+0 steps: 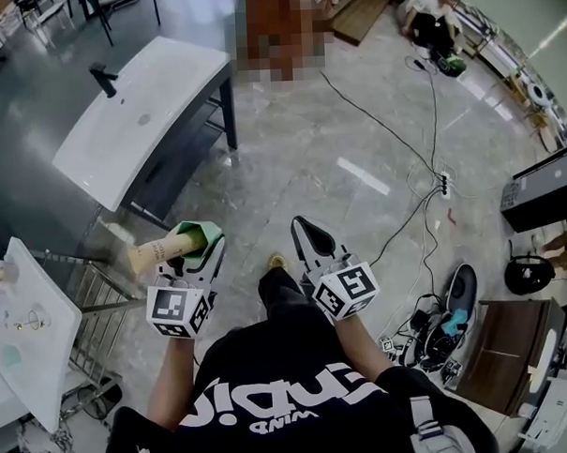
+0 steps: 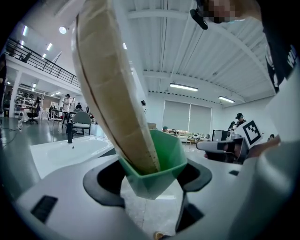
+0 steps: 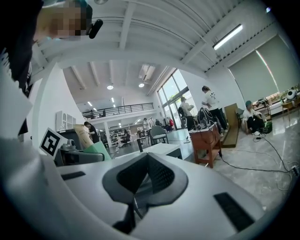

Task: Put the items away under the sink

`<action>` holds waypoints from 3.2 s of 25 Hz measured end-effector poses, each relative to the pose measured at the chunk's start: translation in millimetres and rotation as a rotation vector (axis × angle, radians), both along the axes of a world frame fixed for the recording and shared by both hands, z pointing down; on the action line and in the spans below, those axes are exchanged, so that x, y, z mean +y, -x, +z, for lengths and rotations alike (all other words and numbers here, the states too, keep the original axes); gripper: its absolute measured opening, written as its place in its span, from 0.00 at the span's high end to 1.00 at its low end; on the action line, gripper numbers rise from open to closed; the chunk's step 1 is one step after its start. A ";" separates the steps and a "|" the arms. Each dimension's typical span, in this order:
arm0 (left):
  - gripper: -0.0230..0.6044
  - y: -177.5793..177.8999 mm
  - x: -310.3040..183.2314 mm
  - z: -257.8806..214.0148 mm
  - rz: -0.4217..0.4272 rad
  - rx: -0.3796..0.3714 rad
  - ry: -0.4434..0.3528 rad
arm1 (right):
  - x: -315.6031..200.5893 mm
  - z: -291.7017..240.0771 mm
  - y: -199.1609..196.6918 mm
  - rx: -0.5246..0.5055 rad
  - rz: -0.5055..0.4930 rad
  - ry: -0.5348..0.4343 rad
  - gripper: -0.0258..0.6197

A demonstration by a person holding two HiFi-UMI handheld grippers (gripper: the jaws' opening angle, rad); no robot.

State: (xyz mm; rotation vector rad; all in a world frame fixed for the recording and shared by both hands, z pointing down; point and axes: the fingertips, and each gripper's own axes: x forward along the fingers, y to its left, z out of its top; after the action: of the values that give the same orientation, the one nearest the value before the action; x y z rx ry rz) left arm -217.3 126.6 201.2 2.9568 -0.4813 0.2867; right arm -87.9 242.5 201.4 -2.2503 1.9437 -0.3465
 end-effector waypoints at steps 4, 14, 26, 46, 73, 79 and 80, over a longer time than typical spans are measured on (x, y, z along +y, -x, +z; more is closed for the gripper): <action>0.43 -35.7 -17.2 -5.0 -0.023 0.001 0.001 | -21.1 -4.5 -36.1 0.000 -0.029 0.001 0.93; 0.43 -103.3 -52.9 -6.2 -0.097 0.008 0.009 | -67.9 -8.1 -110.0 0.005 -0.124 -0.002 0.93; 0.43 -149.9 -111.8 -6.6 -0.163 0.001 -0.001 | -125.0 -0.4 -155.9 0.002 -0.207 0.023 0.93; 0.43 -220.5 -265.7 18.8 -0.253 0.000 0.048 | -298.5 -1.5 -224.0 0.055 -0.349 0.056 0.93; 0.43 -217.3 -343.8 45.7 -0.478 -0.035 0.023 | -456.2 52.0 -199.8 0.041 -0.709 0.081 0.93; 0.43 -213.9 -347.1 84.1 -0.516 -0.066 -0.033 | -460.8 90.1 -192.9 0.070 -0.767 0.071 0.93; 0.43 -213.3 -346.4 93.1 -0.518 -0.068 -0.041 | -460.0 98.3 -191.3 0.072 -0.771 0.063 0.93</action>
State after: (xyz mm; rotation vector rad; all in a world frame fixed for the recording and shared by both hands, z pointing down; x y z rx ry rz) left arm -4.0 -219.8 294.3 2.7325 -1.2365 0.3168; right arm 103.4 -217.5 299.7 -1.4540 2.8024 -0.4076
